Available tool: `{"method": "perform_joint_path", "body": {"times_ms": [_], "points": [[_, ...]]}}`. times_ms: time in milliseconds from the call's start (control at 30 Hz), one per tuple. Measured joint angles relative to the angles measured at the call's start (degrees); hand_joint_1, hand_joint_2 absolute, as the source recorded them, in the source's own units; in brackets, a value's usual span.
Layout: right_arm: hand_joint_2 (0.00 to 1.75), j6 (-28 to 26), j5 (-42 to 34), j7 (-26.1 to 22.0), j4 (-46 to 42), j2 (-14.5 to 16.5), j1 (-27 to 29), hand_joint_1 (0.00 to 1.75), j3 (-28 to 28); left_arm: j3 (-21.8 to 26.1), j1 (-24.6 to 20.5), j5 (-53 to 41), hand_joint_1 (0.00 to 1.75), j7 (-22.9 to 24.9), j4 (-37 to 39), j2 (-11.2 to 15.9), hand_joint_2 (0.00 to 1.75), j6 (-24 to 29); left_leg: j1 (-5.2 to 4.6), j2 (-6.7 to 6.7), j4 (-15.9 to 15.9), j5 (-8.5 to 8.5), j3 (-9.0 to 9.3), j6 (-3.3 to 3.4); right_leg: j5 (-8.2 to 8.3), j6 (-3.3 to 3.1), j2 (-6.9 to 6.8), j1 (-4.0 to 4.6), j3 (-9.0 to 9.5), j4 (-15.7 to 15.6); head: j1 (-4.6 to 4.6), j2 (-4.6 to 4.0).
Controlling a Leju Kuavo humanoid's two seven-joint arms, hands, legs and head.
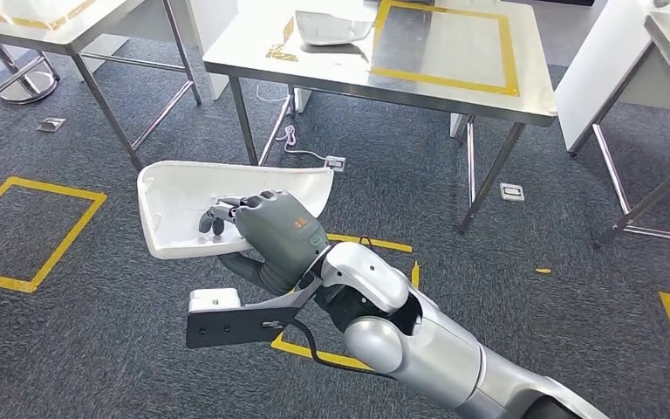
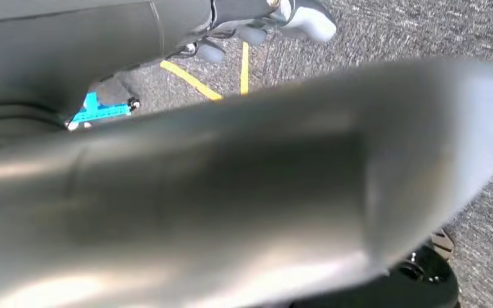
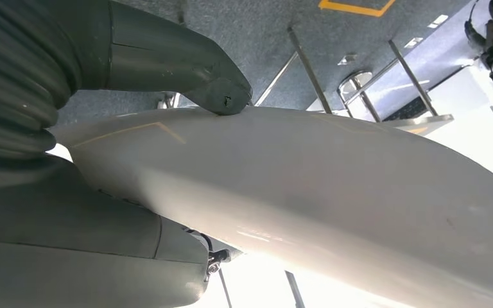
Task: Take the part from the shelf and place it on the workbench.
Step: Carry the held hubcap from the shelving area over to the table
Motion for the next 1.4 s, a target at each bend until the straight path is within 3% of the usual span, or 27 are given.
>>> {"method": "perform_joint_path", "body": {"times_ms": [133,233,300,400,433,467,533,600,667,767,833,900,933,967,1000,1067,1133,1233,1267,1333,1400], "points": [[1.75,-0.33,0.12,0.02,0.0,0.0,0.01,1.75,0.0,0.08,-0.05,0.04,0.0,-0.19,-0.05,0.04,0.0,0.01,-0.53,0.04,0.05,-0.08,-0.12,0.69,0.07,1.68,0.04,-0.56,0.04,-0.17,-0.02,0.01],[1.75,-0.5,0.18,0.02,0.02,-0.04,0.03,1.75,0.0,0.12,-0.08,0.07,0.0,-0.39,-0.09,0.03,0.0,0.01,-0.36,0.33,-0.33,-0.14,0.14,1.43,0.36,2.25,-0.22,-0.6,-0.35,1.18,0.0,0.0],[1.75,-0.57,0.19,0.0,0.02,-0.06,-0.07,1.75,0.0,0.16,-0.07,0.12,0.0,-0.53,-0.09,0.01,0.0,0.01,-0.16,0.7,-0.47,-0.22,0.58,1.83,-1.55,2.39,-1.28,-0.55,-2.11,4.83,0.1,0.0],[1.75,-0.62,0.36,0.01,0.05,-0.09,0.03,1.75,0.0,0.3,0.08,0.2,0.0,-0.64,-0.09,0.02,0.0,0.0,-0.16,1.33,-0.45,-0.41,0.61,1.8,-6.41,2.44,-2.36,-0.57,-7.36,14.72,0.17,0.01],[1.75,-0.62,0.48,0.02,0.08,-0.1,0.13,1.75,0.0,0.37,0.15,0.21,0.0,-0.7,-0.09,0.02,0.0,0.01,-0.14,1.53,-0.43,-0.54,0.66,1.65,-6.75,2.42,-2.44,-0.63,-8.35,16.24,0.17,0.01],[1.75,-0.62,0.6,0.02,0.1,-0.11,0.21,1.75,0.0,0.44,0.21,0.21,0.0,-0.8,-0.09,0.01,0.0,0.01,-0.11,1.67,-0.4,-0.69,0.77,1.44,-6.03,2.37,-2.54,-0.71,-8.31,15.72,0.17,0.01],[1.75,-0.62,0.72,0.02,0.13,-0.11,0.23,1.75,0.0,0.51,0.22,0.22,0.0,-1.0,-0.09,0.0,0.0,0.01,-0.01,1.85,-0.37,-1.12,1.22,0.9,-2.32,2.24,-3.0,-0.83,-5.29,9.04,0.18,0.0],[1.75,-0.62,0.8,0.03,0.13,-0.11,0.2,1.75,0.0,0.52,0.18,0.23,0.0,-1.12,-0.1,0.01,0.0,0.01,0.02,2.0,-0.41,-1.57,1.65,0.12,-0.95,1.72,-3.62,-0.54,-2.52,2.88,0.16,0.0],[1.75,-0.63,0.88,0.1,0.13,-0.11,0.18,1.75,0.0,0.55,0.2,0.23,0.0,-1.17,-0.12,0.02,0.0,0.01,0.04,2.18,-0.35,-1.81,2.13,-0.84,-1.51,0.71,-3.81,-0.1,-1.78,1.43,0.14,0.01],[1.75,-0.65,1.03,0.28,0.03,0.03,0.03,1.75,0.0,0.56,0.11,0.28,0.0,-1.25,-0.15,-0.04,0.0,0.01,0.31,2.14,1.55,-2.07,2.12,-1.93,-1.47,-0.91,-3.39,-0.14,-0.21,1.17,0.05,0.01],[1.75,-0.67,1.18,0.46,-0.08,0.26,-0.24,1.75,0.0,0.56,-0.01,0.3,0.0,-1.36,-0.16,-0.08,0.0,-0.01,0.42,1.78,6.63,-3.27,-1.0,-2.24,-2.13,-1.68,-3.24,-0.17,1.0,1.0,-0.1,0.0],[1.75,-0.67,1.39,0.76,-0.11,0.36,-0.34,1.75,0.0,0.56,0.12,0.31,0.0,-1.4,-0.15,-0.1,0.0,-0.01,0.41,1.54,13.13,-5.4,-5.76,-2.39,-3.1,-2.04,-2.99,-0.01,2.02,1.0,-0.18,0.0],[1.75,-0.67,1.52,0.91,-0.11,0.36,-0.28,1.75,0.0,0.56,0.28,0.31,0.0,-1.4,-0.14,-0.11,0.0,-0.01,0.4,1.5,14.88,-6.05,-7.61,-2.39,-3.63,-2.13,-2.78,0.07,2.62,1.0,-0.19,0.0],[1.75,-0.66,1.69,1.0,-0.12,0.35,-0.22,1.75,0.0,0.56,0.4,0.28,0.0,-1.4,-0.13,-0.11,0.0,-0.01,0.39,1.45,14.85,-5.83,-8.62,-2.28,-4.2,-2.12,-2.53,0.11,3.34,1.0,-0.18,0.0],[1.75,-0.66,1.82,1.05,-0.14,0.36,-0.18,1.75,0.0,0.56,0.46,0.23,0.0,-1.4,-0.11,-0.1,0.0,-0.01,0.37,1.41,12.96,-4.51,-8.69,-2.12,-4.8,-2.06,-2.32,0.13,4.14,1.0,-0.19,0.0],[1.75,-0.67,2.02,1.11,-0.22,0.35,-0.18,1.75,0.0,0.56,0.41,0.09,0.0,-1.39,-0.09,-0.08,0.0,-0.01,0.26,1.36,5.69,1.02,-7.23,-1.66,-6.15,-1.74,-2.08,0.17,5.78,1.03,-0.23,0.0],[1.75,-0.66,2.23,1.21,-0.33,0.31,-0.13,1.75,0.0,0.56,0.19,-0.01,0.0,-1.34,-0.07,-0.08,0.0,-0.01,0.01,1.35,0.78,4.47,-5.91,-1.2,-7.4,-1.11,-1.93,0.29,6.74,0.76,-0.36,0.0],[1.75,-0.66,2.65,1.37,-0.66,0.28,-0.07,1.75,0.0,0.57,-0.07,-0.09,0.0,-1.16,-0.09,-0.18,0.0,-0.01,0.03,1.28,-0.3,4.2,-4.64,-0.28,-7.5,-0.02,-1.91,0.47,7.43,1.22,-0.41,0.01],[1.75,-0.68,2.72,1.35,-0.79,0.28,-0.08,1.75,0.0,0.58,-0.08,-0.12,0.0,-1.1,-0.09,-0.21,0.0,-0.01,0.14,1.24,-0.49,3.85,-4.06,0.07,-6.98,0.27,-2.05,0.48,6.93,2.76,-0.36,0.01],[1.75,-0.7,2.79,1.31,-0.93,0.22,-0.1,1.75,0.0,0.58,-0.15,-0.2,0.0,-1.05,-0.09,-0.2,0.0,-0.01,0.23,1.19,-0.67,2.92,-2.79,0.62,-6.78,0.74,-2.42,0.41,3.47,8.22,-0.27,0.0],[1.75,-0.69,2.79,1.2,-0.92,-0.04,0.09,1.75,0.0,0.58,-0.23,-0.24,0.0,-1.01,-0.09,-0.15,0.0,-0.01,0.21,1.17,-0.69,1.63,-1.52,0.9,-9.36,1.12,-2.6,0.37,-1.73,14.44,-0.23,0.0]]}}
